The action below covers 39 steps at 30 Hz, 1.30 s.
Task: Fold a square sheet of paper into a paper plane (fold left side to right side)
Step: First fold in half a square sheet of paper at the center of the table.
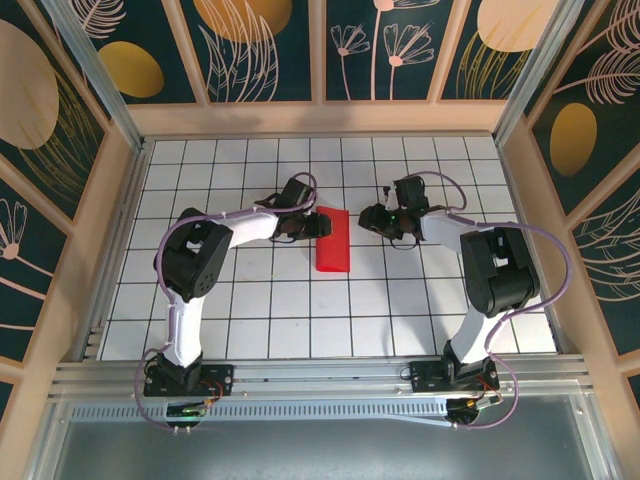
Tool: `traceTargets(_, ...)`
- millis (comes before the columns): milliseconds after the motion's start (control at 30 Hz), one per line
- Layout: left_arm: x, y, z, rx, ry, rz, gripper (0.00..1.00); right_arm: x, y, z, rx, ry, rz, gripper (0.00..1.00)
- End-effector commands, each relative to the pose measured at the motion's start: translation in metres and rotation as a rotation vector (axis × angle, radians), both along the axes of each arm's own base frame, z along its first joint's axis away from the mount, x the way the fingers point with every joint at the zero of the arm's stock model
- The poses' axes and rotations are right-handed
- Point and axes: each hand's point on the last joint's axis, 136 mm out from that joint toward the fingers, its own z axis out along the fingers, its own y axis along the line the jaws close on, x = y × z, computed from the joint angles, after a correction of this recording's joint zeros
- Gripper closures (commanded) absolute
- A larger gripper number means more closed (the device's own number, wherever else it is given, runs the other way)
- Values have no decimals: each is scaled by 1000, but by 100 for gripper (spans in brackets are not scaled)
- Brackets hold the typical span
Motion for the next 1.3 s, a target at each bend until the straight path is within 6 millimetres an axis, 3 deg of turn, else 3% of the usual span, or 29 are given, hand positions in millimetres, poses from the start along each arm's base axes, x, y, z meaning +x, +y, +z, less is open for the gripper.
traceTargets(0, -28, 9, -55, 115, 132, 2, 49, 2, -3, 9, -17, -37, 5, 56)
traceTargets(500, -34, 9, -70, 231, 134, -15, 47, 0, -2, 8, 2, -34, 15, 56)
traceTargets(1267, -38, 11, -71, 277, 116, -53, 44, -2, 2, 0, 25, -10, 25, 55)
